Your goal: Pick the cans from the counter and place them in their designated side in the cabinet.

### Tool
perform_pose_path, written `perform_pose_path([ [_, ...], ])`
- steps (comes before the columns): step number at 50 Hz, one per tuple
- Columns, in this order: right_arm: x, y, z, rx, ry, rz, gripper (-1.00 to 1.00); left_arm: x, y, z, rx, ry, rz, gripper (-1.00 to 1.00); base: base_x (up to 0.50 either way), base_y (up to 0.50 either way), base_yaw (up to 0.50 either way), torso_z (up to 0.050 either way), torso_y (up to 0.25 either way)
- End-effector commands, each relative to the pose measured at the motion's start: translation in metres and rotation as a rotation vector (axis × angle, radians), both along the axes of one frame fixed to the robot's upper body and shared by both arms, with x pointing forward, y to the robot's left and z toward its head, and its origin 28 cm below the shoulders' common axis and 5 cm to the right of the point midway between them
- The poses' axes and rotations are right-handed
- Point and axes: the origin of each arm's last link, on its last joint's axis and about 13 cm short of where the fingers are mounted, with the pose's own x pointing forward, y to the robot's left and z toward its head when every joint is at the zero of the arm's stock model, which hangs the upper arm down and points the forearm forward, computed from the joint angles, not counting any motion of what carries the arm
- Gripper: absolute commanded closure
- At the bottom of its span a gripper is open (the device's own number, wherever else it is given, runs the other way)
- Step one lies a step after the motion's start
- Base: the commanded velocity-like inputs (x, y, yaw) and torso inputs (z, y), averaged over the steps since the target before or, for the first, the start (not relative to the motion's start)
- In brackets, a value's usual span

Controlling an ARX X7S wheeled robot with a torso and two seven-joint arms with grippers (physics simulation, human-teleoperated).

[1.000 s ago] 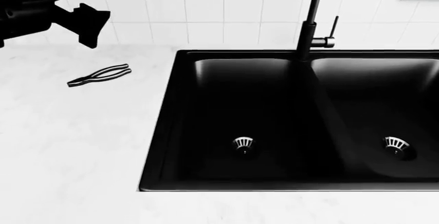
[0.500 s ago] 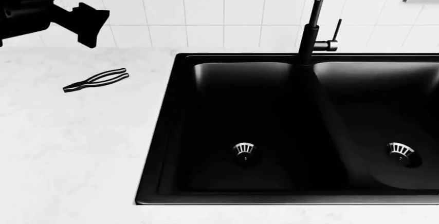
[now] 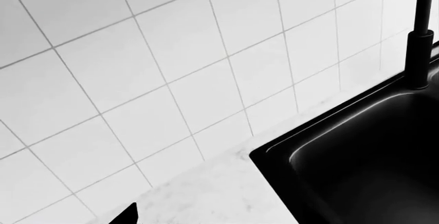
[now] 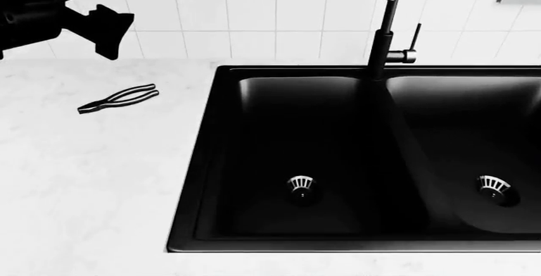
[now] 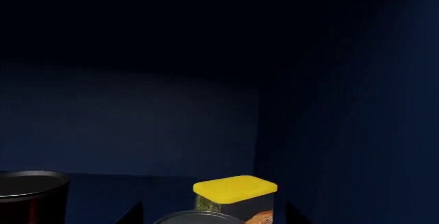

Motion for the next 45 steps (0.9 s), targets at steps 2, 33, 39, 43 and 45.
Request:
perform_pose_path([
  [2, -0.0004, -0.0003, 0.0005, -0.005, -0.001, -0.003, -1.0, -0.0021, -0.0004, 0.0023, -0.002, -0.005, -0.001, -1.0, 0.0, 0.0, 0.0, 0.0, 0.0],
  [33, -0.0004, -0.0003, 0.0005, -0.005, -0.001, -0.003, -1.0, -0.0054, -0.0026, 0.0058, 0.001, -0.009, -0.005, -1.0, -0.21, 0.0, 0.0, 0.0, 0.0],
  [39, -0.0004, -0.0003, 0.0005, -0.005, -0.001, -0.003, -1.0, -0.0051, -0.0033, 0.0073, 0.001, -0.013, -0.007, -1.0, -0.35, 0.0, 0.0, 0.002, 0.0],
  [43, -0.0004, -0.0003, 0.0005, -0.005, -0.001, -0.003, -1.0, -0.0058, -0.0038, 0.008, -0.002, -0.014, -0.008, -1.0, -0.35, 0.0, 0.0, 0.0, 0.0],
  [45, -0.0004, -0.0003, 0.0005, -0.005, -0.001, -0.003, -1.0, -0.0061, -0.004, 0.008, -0.004, -0.016, -0.01, -1.0, -0.35, 0.0, 0.0, 0.0, 0.0],
])
